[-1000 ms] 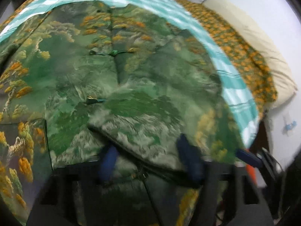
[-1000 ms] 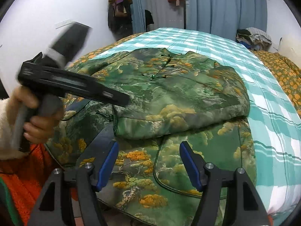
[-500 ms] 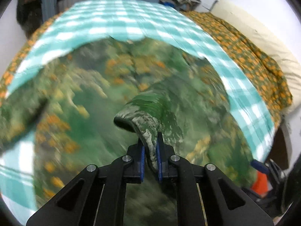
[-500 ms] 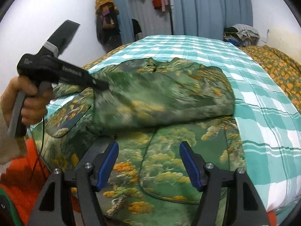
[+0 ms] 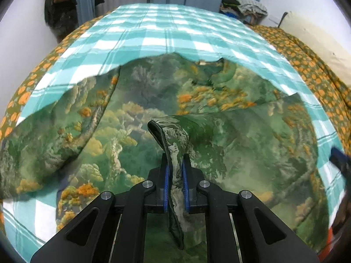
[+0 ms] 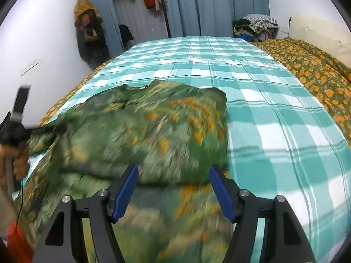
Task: Fold large clothes
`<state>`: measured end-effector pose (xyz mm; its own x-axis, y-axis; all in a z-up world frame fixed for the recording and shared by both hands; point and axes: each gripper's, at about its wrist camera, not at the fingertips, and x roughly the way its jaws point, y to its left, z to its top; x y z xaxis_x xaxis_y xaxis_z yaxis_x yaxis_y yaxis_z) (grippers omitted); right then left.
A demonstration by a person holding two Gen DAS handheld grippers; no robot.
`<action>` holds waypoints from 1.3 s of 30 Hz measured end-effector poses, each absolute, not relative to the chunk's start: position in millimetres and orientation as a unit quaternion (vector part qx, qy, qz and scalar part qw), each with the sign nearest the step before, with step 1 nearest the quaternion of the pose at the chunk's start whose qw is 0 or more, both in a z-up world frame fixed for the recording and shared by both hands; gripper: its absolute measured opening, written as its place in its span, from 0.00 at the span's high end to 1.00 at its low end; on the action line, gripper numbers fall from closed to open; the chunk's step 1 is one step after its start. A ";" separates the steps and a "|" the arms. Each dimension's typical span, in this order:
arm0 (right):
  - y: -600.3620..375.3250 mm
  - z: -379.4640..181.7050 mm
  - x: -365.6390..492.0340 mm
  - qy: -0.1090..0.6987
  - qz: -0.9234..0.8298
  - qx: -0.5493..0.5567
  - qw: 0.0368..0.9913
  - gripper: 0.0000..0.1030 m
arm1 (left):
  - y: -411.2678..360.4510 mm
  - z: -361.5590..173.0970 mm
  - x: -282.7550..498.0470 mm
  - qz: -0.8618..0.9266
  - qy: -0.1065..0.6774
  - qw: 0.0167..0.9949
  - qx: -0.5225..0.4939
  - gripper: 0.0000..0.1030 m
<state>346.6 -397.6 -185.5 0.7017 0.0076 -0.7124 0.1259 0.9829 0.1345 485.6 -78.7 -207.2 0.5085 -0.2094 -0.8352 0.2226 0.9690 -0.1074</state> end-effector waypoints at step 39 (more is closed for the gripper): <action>-419.2 -260.0 523.5 0.523 -0.073 0.101 0.843 0.33 | -65.9 -272.7 476.6 -0.115 0.471 0.874 -0.019 0.83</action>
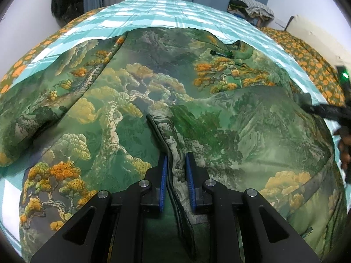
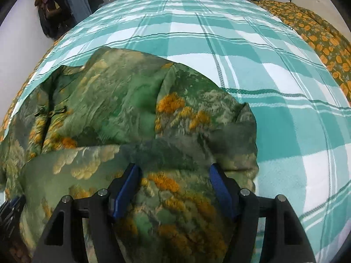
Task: Fold large clothes
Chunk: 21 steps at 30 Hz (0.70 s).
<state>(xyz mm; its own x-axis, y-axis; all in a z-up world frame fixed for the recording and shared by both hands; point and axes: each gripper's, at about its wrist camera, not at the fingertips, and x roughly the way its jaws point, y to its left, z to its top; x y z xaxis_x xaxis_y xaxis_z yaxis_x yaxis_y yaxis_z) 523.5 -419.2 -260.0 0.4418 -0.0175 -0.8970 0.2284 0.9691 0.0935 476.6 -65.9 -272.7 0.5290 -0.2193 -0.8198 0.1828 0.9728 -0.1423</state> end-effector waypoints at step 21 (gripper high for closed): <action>-340.5 -228.2 376.4 0.466 -0.108 -0.008 0.878 0.31 | -24.4 -220.4 399.5 -0.079 0.420 0.902 0.069 0.17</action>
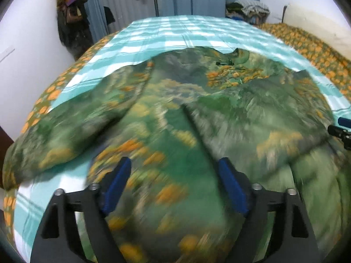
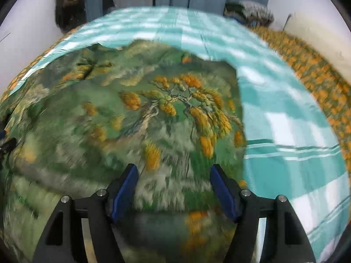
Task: Fold large clothes
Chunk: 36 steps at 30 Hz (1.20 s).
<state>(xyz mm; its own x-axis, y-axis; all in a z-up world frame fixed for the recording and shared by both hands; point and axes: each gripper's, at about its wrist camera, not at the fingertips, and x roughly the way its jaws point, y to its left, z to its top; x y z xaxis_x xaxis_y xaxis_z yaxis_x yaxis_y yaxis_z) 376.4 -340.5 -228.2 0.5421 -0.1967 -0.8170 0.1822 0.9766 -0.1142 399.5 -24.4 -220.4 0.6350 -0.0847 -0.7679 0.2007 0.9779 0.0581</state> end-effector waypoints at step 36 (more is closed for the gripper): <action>-217.9 -200.1 246.0 0.441 0.033 0.008 0.897 0.24 | 151.5 -92.0 448.3 0.125 0.263 0.956 0.027 0.90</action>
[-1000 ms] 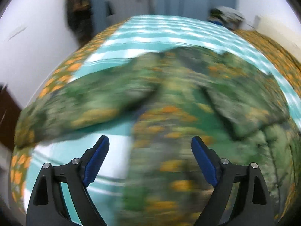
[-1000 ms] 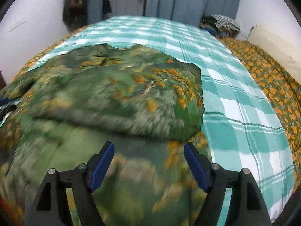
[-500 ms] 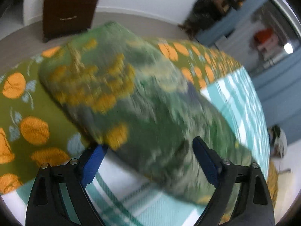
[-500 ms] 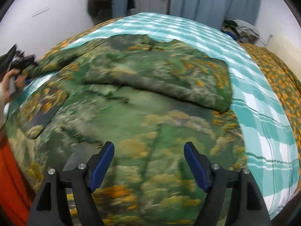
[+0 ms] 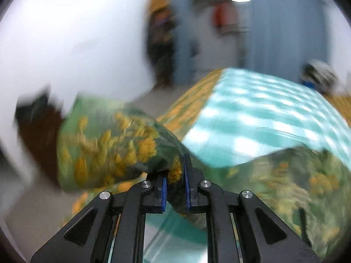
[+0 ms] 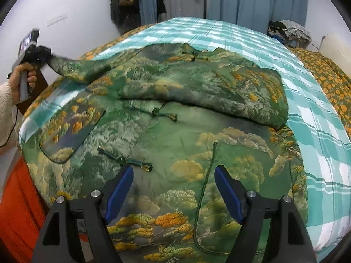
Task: Fold large clothes
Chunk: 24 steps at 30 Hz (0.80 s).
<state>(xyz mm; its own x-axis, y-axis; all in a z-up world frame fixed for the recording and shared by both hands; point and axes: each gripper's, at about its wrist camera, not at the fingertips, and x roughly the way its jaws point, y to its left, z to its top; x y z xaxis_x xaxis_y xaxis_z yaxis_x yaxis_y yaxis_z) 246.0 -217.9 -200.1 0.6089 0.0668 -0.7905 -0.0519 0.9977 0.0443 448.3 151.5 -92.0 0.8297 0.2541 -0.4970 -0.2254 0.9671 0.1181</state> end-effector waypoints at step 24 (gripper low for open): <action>-305.2 -164.5 289.3 0.395 0.026 0.141 0.907 0.24 | -103.7 -222.4 346.0 -0.108 0.361 0.900 0.221 0.11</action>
<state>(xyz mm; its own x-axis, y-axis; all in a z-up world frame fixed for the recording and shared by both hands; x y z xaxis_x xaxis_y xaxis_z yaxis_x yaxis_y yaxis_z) 289.3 -305.2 -164.5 0.6863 0.1581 -0.7099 0.0652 0.9588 0.2766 346.0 -103.7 -222.4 0.7163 -0.0343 -0.6970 0.3535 0.8790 0.3200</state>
